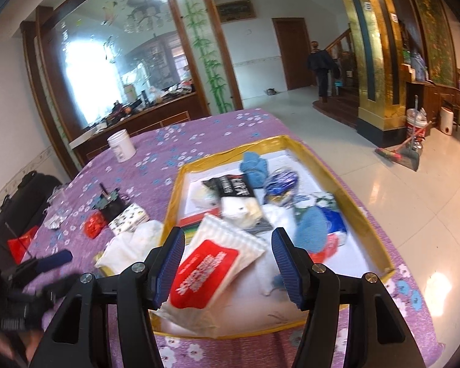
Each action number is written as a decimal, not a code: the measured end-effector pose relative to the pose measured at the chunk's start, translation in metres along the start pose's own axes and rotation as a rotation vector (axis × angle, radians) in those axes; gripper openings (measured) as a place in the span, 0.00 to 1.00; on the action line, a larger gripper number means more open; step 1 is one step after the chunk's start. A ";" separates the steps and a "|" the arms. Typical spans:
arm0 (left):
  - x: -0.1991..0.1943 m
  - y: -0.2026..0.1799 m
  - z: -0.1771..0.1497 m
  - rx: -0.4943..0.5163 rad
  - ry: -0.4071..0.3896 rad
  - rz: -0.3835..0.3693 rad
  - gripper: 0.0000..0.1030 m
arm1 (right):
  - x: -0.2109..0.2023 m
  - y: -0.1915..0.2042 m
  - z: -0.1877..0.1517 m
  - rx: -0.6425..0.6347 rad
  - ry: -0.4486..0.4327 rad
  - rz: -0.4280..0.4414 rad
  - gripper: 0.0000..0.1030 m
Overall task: Organize soft objects
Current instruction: 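Move left gripper to the white cloth on the table and grasp it, then grasp yellow-black-red sponge pack with right gripper while left gripper lifts white cloth, then carry the white cloth and sponge pack over the tray, then open left gripper to drop white cloth in tray while right gripper releases sponge pack, then move both open grippers from the tray back toward the table items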
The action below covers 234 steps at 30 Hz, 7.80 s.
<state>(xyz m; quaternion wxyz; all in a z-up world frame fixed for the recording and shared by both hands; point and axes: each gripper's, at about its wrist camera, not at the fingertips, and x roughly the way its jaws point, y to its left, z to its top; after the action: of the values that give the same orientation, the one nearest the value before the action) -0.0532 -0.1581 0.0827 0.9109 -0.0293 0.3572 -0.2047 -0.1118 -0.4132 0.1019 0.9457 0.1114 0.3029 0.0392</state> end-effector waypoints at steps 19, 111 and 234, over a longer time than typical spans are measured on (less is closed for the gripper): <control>0.125 -0.001 0.031 0.171 0.332 0.062 0.62 | 0.003 -0.021 -0.008 0.037 0.010 0.028 0.62; 0.015 0.117 -0.010 -0.188 0.091 0.186 0.10 | 0.070 0.135 -0.019 -0.240 0.146 0.192 0.48; -0.042 -0.035 0.000 0.061 -0.130 0.059 0.93 | -0.042 0.052 0.004 0.012 0.019 -0.009 0.76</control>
<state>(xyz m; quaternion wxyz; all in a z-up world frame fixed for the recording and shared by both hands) -0.0935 -0.1735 0.1166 0.9383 -0.0044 0.2915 -0.1861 -0.1442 -0.3691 0.1415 0.9422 0.1152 0.3128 0.0342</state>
